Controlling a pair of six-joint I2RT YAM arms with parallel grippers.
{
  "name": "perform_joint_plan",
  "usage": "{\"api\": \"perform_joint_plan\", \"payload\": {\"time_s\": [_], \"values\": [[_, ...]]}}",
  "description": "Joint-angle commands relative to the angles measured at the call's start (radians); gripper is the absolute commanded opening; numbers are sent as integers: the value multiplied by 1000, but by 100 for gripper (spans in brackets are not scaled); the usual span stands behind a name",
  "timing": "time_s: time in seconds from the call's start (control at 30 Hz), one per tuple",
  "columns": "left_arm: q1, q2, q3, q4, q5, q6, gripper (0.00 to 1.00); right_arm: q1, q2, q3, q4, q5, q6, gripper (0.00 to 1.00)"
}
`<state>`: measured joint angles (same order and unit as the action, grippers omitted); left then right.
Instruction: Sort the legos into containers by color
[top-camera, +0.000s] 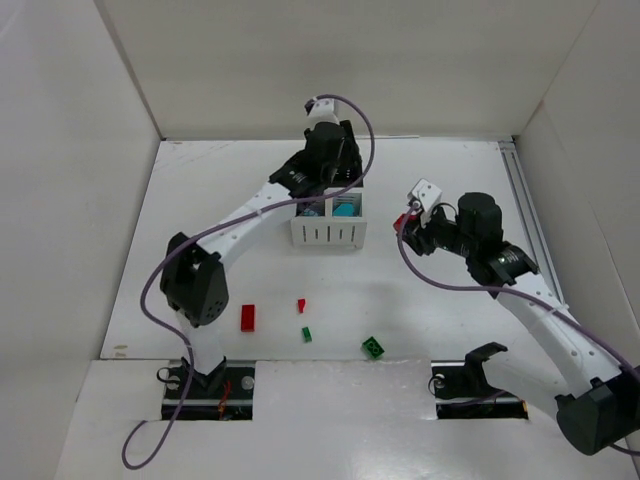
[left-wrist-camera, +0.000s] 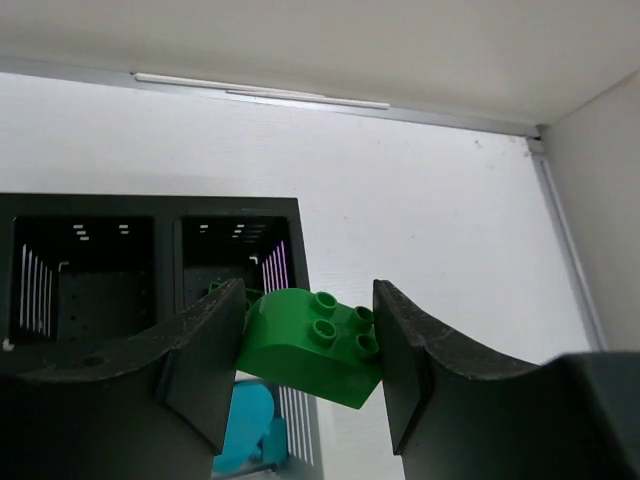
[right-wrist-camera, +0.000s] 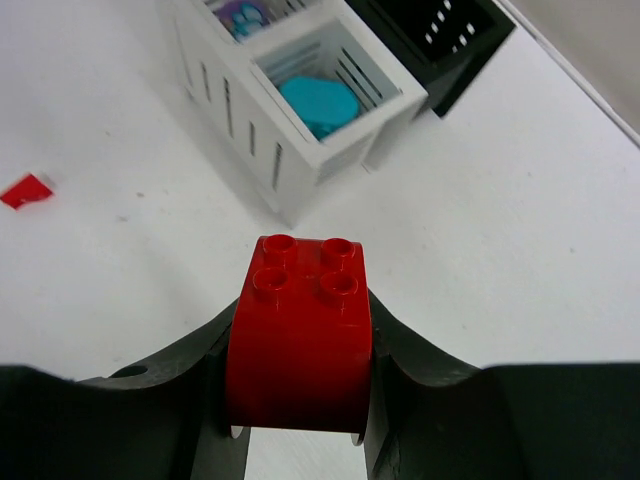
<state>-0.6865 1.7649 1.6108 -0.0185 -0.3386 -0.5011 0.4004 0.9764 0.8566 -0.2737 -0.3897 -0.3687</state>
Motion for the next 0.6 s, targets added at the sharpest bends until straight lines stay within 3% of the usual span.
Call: {"api": "perform_joint_plan", "payload": {"time_s": [0.0,0.27,0.43,0.57], "values": [[19,82,138,-61,56,110,25,-49,16,47,-58,29,-59,0],[51,327,434,-178,26,134,25,-136,93,56,-48,-78,-104,0],[70,360,413,-155,15,122,27,-146,130,56,-48,-103,-124,0],[70,350,379,-144,38,134,42,-169,168,75,-48,-103,-145,0]]}}
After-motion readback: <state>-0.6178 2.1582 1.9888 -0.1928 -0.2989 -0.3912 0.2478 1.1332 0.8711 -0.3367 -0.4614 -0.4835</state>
